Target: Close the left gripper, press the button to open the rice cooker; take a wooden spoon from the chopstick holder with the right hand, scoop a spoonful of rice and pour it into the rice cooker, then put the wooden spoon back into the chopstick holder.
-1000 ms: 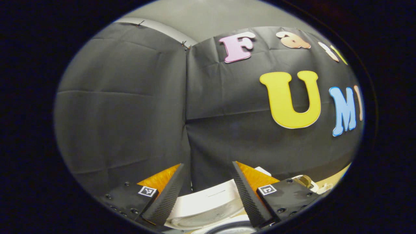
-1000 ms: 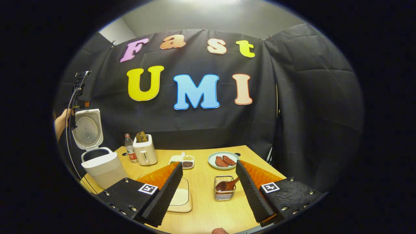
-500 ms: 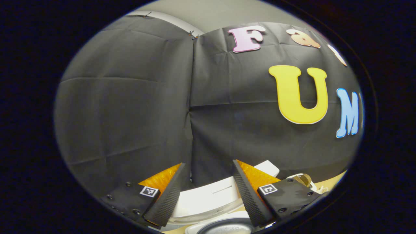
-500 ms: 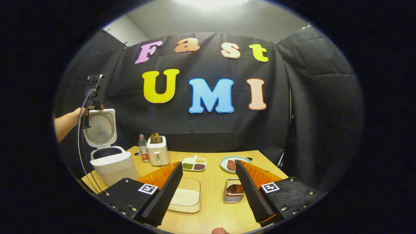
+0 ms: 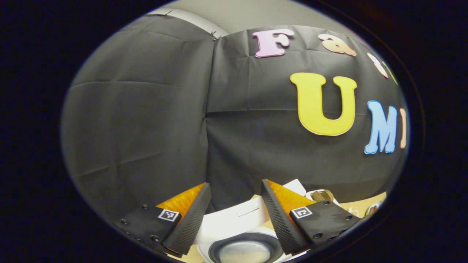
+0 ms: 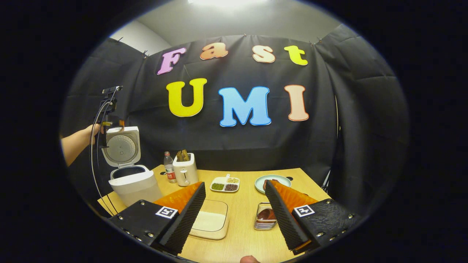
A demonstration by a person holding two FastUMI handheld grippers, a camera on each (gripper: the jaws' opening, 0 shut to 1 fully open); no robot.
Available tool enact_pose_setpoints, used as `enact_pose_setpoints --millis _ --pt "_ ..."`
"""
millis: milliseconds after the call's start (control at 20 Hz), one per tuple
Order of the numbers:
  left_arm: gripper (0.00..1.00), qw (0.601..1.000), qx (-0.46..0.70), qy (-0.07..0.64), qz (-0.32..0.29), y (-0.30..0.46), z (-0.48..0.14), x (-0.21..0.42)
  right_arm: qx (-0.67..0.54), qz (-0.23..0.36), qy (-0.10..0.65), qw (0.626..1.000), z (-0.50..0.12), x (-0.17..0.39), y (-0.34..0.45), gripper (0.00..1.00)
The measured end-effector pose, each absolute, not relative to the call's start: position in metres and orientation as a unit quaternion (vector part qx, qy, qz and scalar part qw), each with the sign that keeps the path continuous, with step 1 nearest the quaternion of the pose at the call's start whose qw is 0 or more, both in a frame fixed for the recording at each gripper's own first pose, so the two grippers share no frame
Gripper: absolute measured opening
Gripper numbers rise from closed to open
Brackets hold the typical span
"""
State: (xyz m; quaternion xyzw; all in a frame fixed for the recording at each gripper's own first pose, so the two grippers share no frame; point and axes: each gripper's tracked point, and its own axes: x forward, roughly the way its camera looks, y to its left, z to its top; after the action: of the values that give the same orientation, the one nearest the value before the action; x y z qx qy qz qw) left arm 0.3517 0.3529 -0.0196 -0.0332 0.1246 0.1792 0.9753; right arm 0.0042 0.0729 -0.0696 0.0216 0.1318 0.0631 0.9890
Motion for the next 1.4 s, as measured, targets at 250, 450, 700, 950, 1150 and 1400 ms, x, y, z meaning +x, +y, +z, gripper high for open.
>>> enact_pose_setpoints --millis 250,450,700,950,1150,1400 --pt "0.96 0.979 -0.019 0.130 0.159 0.307 -0.041 0.319 0.022 0.082 0.137 0.987 -0.073 0.006 0.067 1.00" --pt "0.99 0.979 -0.013 0.136 0.154 0.291 -0.054 0.307 0.033 0.093 0.145 0.985 -0.075 0.010 0.068 1.00" --pt "0.99 0.976 -0.050 0.158 0.138 0.273 -0.068 0.291 0.028 0.106 0.140 0.984 -0.074 0.010 0.070 1.00" --pt "0.96 0.975 -0.065 0.174 0.126 0.253 -0.093 0.272 0.025 0.108 0.143 0.983 -0.077 0.005 0.068 1.00" --pt "0.94 0.972 -0.064 0.192 0.119 0.239 -0.118 0.259 0.025 0.107 0.149 0.983 -0.081 0.000 0.064 1.00" --pt "0.94 0.968 -0.067 0.217 0.111 0.223 -0.147 0.245 0.026 0.110 0.154 0.982 -0.085 -0.005 0.065 1.00"
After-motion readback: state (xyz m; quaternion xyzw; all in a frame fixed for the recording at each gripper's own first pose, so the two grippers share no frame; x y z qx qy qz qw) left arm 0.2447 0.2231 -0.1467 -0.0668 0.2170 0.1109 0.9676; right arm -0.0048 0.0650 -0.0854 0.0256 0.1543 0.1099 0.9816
